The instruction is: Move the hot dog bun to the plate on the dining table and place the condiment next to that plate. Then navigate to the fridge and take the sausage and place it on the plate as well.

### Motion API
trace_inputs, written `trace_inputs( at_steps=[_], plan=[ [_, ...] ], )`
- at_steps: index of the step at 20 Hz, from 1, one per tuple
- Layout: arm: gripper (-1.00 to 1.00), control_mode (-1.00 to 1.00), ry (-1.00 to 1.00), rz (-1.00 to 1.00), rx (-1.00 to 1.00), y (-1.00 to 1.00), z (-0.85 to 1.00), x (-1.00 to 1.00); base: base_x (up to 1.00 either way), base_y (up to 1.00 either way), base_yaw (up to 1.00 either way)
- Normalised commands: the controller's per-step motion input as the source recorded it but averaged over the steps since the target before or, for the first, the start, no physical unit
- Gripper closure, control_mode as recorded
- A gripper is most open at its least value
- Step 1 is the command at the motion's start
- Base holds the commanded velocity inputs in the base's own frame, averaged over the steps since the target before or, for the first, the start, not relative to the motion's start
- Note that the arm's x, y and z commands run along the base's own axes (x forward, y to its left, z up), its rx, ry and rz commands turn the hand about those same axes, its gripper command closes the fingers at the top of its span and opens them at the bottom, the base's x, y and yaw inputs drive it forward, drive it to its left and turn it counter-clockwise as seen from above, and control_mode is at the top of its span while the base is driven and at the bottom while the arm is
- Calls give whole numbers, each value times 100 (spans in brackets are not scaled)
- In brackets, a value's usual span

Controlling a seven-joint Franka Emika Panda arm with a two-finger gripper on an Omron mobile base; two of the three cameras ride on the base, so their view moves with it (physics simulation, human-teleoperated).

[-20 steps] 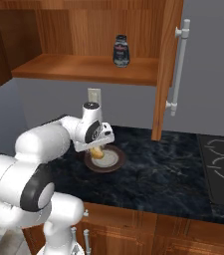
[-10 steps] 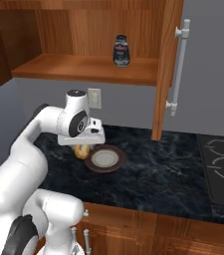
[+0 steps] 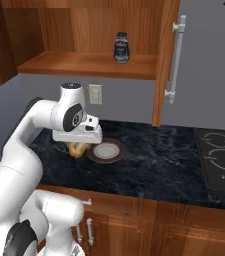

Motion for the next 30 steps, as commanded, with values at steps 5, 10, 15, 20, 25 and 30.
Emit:
trace_inputs(
  at_steps=[5,10,15,20,25,30],
  plan=[
    [100,100,0,0,0,0,0,0,-100,1,-14],
    [100,100,0,0,0,0,0,0,-58,0,-68],
    [100,100,0,0,0,0,0,0,-7,0,-99],
    [100,100,0,0,0,0,0,0,-11,-7,-92],
    [100,100,0,0,0,0,0,0,-18,-27,-84],
    [100,100,0,0,0,0,0,0,-21,-23,-82]
  ],
)
